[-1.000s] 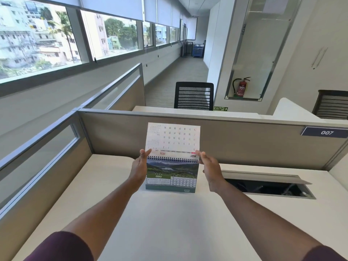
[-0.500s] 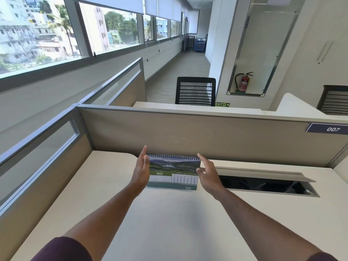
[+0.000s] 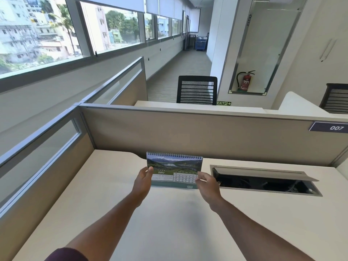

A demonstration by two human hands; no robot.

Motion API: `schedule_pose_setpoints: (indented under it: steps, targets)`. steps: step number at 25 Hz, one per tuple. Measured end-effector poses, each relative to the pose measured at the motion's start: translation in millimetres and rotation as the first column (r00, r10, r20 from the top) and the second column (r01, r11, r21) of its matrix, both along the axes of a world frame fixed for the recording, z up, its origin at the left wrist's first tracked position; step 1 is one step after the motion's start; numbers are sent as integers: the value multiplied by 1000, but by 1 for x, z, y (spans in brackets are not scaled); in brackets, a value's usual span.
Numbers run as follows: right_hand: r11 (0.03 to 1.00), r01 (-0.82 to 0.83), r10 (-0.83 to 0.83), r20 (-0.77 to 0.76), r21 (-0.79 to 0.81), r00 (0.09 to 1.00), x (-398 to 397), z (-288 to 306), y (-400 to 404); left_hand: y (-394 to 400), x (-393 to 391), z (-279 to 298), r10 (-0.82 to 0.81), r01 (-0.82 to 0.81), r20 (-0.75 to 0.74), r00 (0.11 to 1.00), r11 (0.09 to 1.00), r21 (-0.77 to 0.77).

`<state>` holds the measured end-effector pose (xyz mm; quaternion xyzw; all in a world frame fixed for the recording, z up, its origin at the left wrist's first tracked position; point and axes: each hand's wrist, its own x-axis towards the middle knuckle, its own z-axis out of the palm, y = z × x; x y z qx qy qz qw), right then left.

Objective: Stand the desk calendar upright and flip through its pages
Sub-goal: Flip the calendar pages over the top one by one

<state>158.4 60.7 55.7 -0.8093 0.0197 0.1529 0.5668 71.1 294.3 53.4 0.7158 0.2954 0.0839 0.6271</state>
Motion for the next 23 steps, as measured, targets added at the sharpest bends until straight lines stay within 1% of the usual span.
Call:
schedule_pose_setpoints:
  steps: [3,6,9,11,14,18,21,23]
  targets:
    - [1000,26,-26,17,1,1000,-3,1,6,-4,1,8,18,-18,-39,999,1000,-5]
    - [998,65,-64,26,-27,998,0,2,6,-1,5,9,16,-20,-81,997,999,-46]
    - [1000,23,-23,15,3,1000,3,1,4,-1,7,4,-10,6,-55,998,997,-82]
    - [1000,17,-17,6,24,1000,5,-4,2,-4,6,4,0,-3,-30,1000,996,-87]
    - [998,57,-57,2,33,998,7,-9,0,-3,5,2,75,-77,-37,996,996,-55]
    - [992,113,-111,-35,50,993,4,1,-2,3,3,9,191,-189,-81,978,982,23]
    - [993,102,-100,-28,67,995,4,7,-6,11,0,10,202,-200,-98,974,979,32]
    - [992,96,-93,-28,86,995,4,12,-7,16,-3,8,190,-183,-114,975,981,69]
